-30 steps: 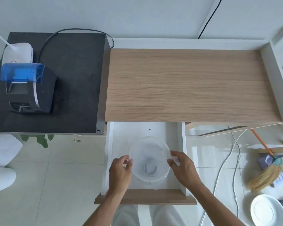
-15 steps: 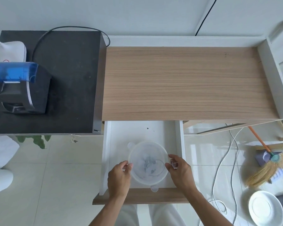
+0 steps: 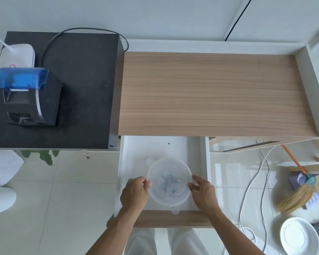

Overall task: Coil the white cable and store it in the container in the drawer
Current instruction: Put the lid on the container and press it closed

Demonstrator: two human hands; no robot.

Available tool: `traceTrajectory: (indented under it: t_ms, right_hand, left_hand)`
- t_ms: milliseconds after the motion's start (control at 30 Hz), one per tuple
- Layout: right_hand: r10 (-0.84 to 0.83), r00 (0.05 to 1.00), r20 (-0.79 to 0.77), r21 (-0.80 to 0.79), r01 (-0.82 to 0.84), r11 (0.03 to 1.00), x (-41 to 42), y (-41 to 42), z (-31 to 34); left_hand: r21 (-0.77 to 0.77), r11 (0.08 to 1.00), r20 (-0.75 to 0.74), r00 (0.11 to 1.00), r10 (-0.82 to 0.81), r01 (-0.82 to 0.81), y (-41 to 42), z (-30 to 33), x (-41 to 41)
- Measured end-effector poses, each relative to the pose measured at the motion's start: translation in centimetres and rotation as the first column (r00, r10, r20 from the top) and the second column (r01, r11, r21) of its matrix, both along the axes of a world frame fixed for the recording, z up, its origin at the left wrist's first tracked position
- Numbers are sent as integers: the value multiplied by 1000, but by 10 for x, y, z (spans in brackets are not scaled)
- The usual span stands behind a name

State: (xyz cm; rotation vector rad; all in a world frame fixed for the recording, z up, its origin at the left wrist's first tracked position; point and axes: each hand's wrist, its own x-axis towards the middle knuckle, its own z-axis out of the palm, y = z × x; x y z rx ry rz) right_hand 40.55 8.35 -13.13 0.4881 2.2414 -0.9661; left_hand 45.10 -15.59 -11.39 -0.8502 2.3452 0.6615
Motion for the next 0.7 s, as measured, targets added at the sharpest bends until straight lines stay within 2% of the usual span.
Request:
traceTrajectory:
  t_ms: [133,333,400,467,533,567,600,700]
  right_hand:
    - [80,997,6,14,-80,997,4,-5,-4]
    - [13,1000,12,-81,-12,997,6,-3,-1]
    - [127,991,-31,-47,-129,991,9,-1,-1]
    - [354,934,-48,-23,-356,934,16,0,2]
    - [628,778,-19,142,-619,772,25,2,-2]
    - [708,706,5,249,-687,683,29,2,-3]
    - [736,677,15,323,-700,637,33,1,-7]
    - [710,702,-54,450,-618,644,38,-7,-14]
  left_hand:
    - [53,999,37,999,-1,-1,8,1,-10]
    - [267,938,64,976,210,-220,1,-12,-13]
    - [298,941,46,987,153,-160,0,-6,-14]
    - [292,956,32,999,24,-33,-2,0,-16]
    - [315,949,33,999,-21,10,-4,0,-20]
    - [348,937,68,998,-10,-15,-7,2,-23]
    - [388,920,112,994,9,-52,-10,5,-28]
    - [477,872,212,977,8,-110,-16,15,-43]
